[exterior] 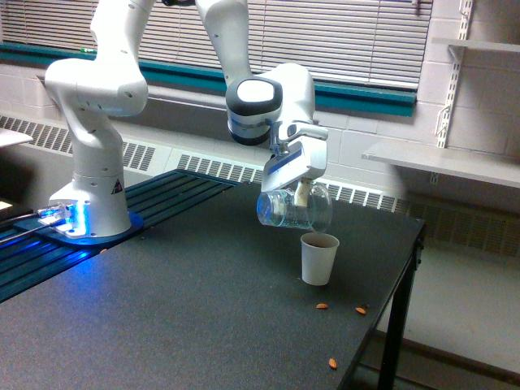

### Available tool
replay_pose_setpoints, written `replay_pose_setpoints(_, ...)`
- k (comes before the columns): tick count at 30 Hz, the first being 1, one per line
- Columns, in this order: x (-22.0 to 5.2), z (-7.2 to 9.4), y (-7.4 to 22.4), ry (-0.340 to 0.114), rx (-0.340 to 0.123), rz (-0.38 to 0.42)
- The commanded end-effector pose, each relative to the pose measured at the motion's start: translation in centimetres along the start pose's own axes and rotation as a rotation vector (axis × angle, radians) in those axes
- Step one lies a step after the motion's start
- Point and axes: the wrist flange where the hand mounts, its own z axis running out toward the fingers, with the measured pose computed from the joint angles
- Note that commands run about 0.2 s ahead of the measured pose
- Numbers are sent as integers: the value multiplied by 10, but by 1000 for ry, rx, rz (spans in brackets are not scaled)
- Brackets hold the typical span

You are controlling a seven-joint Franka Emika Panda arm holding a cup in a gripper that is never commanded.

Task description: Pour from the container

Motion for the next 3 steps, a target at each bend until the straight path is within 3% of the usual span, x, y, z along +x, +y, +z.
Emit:
replay_pose_setpoints(1,3,-4,-3,27,6,0)
replay_pose_setpoints(3,3,-5,-3,28,5,0)
